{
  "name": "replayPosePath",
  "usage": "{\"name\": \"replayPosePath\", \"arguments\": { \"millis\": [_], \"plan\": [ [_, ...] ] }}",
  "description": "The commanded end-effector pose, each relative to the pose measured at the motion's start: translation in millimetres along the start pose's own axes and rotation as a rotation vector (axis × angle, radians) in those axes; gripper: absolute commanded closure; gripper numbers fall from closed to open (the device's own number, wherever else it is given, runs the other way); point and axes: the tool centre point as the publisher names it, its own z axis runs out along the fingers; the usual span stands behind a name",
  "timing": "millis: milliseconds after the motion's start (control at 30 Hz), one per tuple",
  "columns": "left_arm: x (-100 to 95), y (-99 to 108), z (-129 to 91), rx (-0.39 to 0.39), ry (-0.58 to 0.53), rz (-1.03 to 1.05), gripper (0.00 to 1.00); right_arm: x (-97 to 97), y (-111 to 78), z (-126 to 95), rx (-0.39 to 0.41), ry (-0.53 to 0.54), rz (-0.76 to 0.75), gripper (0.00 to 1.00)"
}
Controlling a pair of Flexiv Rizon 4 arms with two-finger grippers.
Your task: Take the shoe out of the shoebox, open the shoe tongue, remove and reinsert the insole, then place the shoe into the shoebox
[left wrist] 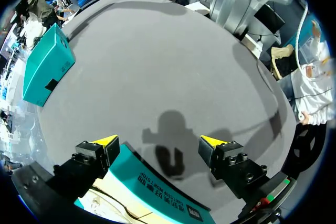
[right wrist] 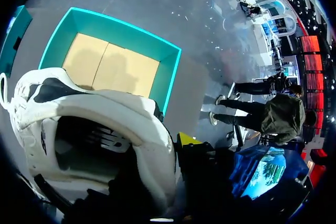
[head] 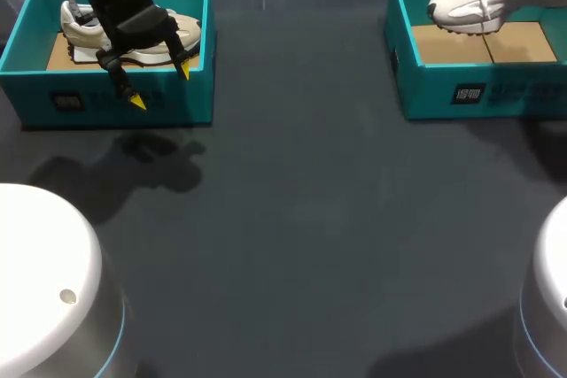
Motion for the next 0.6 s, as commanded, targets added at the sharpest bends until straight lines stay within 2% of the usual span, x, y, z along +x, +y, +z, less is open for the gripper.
{"name": "replayPosePath", "arguments": {
  "millis": [33, 100, 200, 600],
  "plan": [
    [0.8, 0.1, -0.2, -0.002, 0.000, 0.000, 0.00, -0.9, 0.3, -1.3, 0.001, 0.002, 0.001, 1.00],
    [0.8, 0.1, -0.2, -0.002, 0.000, 0.000, 0.00, -0.9, 0.3, -1.3, 0.001, 0.002, 0.001, 1.00],
    [0.8, 0.1, -0.2, -0.002, 0.000, 0.000, 0.00, 1.4, -2.3, 9.5, -0.042, 0.009, 0.050, 1.00],
    [0.8, 0.1, -0.2, -0.002, 0.000, 0.000, 0.00, 14.9, -8.3, 45.9, -0.060, -0.004, 0.112, 1.00]
  ]
}}
